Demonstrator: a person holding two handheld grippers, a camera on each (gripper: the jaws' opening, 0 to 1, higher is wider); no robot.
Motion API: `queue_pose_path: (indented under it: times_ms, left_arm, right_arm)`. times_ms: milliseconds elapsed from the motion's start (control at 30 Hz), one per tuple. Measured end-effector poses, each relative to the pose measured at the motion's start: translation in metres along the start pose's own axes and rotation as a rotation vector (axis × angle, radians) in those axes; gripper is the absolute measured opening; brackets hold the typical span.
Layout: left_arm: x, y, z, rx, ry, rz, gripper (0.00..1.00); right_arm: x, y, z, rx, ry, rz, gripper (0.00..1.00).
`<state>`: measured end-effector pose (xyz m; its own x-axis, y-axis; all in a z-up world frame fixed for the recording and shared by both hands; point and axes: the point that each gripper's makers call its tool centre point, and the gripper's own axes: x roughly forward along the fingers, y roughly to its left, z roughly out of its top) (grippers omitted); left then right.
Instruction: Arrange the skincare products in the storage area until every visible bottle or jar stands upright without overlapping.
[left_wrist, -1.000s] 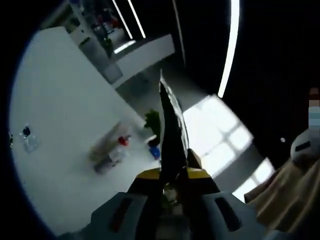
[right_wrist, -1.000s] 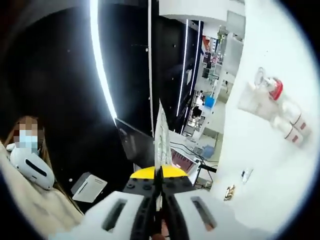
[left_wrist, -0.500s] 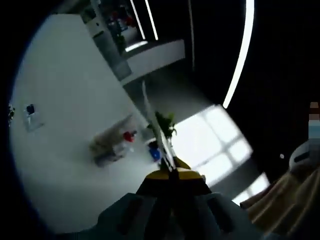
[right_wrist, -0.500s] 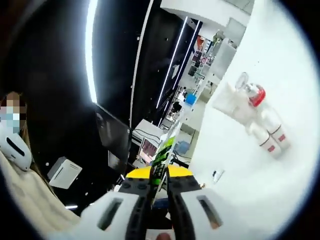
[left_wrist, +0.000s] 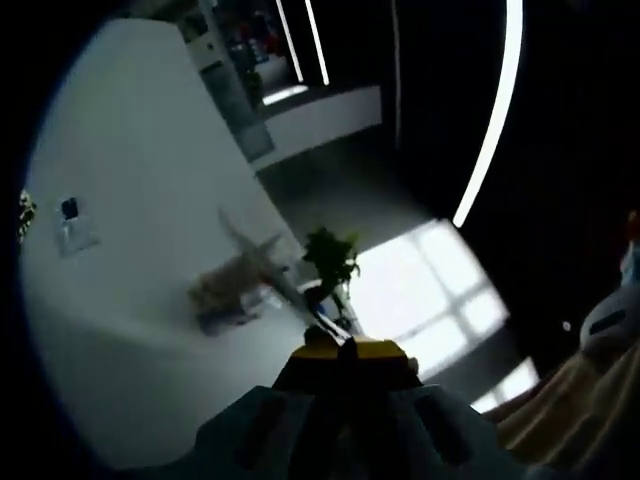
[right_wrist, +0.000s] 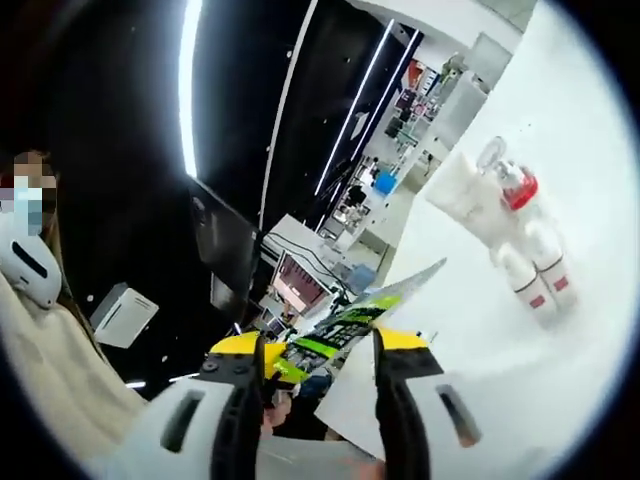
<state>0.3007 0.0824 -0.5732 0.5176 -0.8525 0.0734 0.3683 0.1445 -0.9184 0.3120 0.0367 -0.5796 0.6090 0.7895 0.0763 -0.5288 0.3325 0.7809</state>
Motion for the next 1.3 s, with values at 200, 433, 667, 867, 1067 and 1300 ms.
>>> queue_pose_path:
  times_ms: [200, 433, 667, 867, 1067, 1300]
  left_arm:
    - [0.006, 0.012, 0.002, 0.002, -0.003, 0.026, 0.00]
    - [0.016, 0.029, 0.003, 0.007, 0.008, 0.066, 0.00]
    - [0.022, 0.045, 0.001, 0.011, 0.019, 0.105, 0.00]
    - [0.030, 0.063, -0.009, 0.009, 0.051, 0.138, 0.00]
    - [0.036, 0.081, -0.018, 0.016, 0.078, 0.181, 0.00]
    - [0.041, 0.099, -0.023, 0.023, 0.093, 0.229, 0.00]
  right_arm:
    - [0.000, -0.010, -0.001, -0.055, 0.028, -0.038, 0.66]
    - [-0.004, -0.026, -0.003, -0.097, 0.049, -0.106, 0.78]
    - [-0.016, -0.042, -0.007, -0.145, 0.091, -0.177, 0.88]
    - [-0.033, -0.056, -0.002, -0.179, 0.091, -0.239, 0.94]
    - [-0.048, -0.068, 0.004, -0.201, 0.091, -0.294, 1.00]
    - [-0.060, -0.077, 0.009, -0.220, 0.089, -0.338, 1.00]
